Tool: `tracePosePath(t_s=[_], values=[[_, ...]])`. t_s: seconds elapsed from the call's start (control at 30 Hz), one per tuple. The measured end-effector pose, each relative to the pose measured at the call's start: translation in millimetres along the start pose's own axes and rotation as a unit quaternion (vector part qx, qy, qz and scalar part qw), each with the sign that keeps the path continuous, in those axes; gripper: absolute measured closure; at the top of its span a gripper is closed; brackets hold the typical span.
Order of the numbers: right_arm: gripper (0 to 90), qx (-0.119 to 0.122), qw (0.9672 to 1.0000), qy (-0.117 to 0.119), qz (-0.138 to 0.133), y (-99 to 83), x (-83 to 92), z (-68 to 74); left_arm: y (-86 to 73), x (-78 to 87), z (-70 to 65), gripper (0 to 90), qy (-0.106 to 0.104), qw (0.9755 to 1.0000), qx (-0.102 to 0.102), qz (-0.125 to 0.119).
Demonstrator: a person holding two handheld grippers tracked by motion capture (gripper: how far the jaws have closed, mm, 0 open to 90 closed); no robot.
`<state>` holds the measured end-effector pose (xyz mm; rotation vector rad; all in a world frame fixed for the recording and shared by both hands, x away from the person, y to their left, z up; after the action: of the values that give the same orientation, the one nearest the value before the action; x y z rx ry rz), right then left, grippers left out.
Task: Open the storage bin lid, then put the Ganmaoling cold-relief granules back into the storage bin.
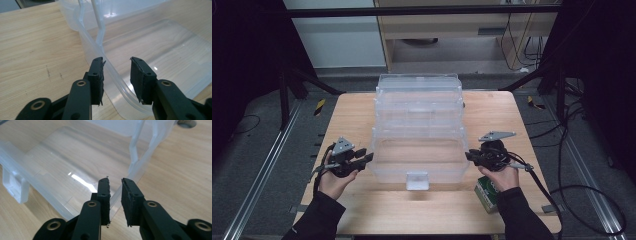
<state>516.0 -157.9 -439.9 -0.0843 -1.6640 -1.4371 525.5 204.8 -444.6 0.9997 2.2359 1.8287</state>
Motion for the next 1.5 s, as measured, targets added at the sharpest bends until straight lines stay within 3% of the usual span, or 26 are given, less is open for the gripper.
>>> tracePosePath(t_s=[0.17, 0.4, 0.57, 1.0, 1.03, 1.1, 1.37, 1.5], values=[[71.8, -0.007, 0.9998, -0.007, -0.019, 6.2, 17.2, -5.2, 15.6, 13.2, 8.0, 54.0, 0.008, 0.9993, 0.012, -0.034], [60.9, -0.002, 0.9996, -0.026, -0.008, 5.3, 39.3, -13.3, 24.9, 22.7, 32.0, 41.6, 0.042, 0.9974, 0.016, -0.056], [55.0, 0.006, 0.9993, -0.035, 0.013, -1.1, 49.6, -15.5, 20.6, 21.3, 46.2, 36.8, 0.058, 0.9971, 0.014, -0.048], [34.3, -0.005, 0.9974, -0.037, 0.061, -16.2, 64.3, -16.1, 15.1, 23.8, 70.6, 30.8, 0.085, 0.9956, 0.02, -0.034], [33.9, -0.006, 0.9972, -0.038, 0.064, -16.4, 65.5, -15.7, 13.8, 24.5, 73.1, 30.6, 0.087, 0.9958, 0.013, -0.026], [32.3, -0.004, 0.9969, -0.042, 0.066, -15.5, 68.6, -15.3, 13.4, 22.8, 75.0, 30.1, 0.089, 0.9954, 0.018, -0.03], [29.4, -0.008, 0.994, -0.047, 0.098, -14.7, 73.0, -11.7, 3.4, 17.9, 83.2, 28.9, 0.1, 0.9949, 0.009, -0.007], [26.6, -0.01, 0.9925, -0.051, 0.11, -14.6, 75.1, -10.2, 3.7, 18.2, 85.2, 28.7, 0.103, 0.9946, 0.01, -0.009]])
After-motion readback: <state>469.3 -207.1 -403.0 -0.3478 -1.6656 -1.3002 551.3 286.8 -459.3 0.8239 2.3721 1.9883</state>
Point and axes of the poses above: each handheld gripper's, and its own axes: x roughly backward along the jaws, y roughly out of its top, z roughly to its left, the point moved 6 cm from there along -x, roughly forward along the jaws, and after that the axes turned 1 degree about -y, right-handed, at the moved point
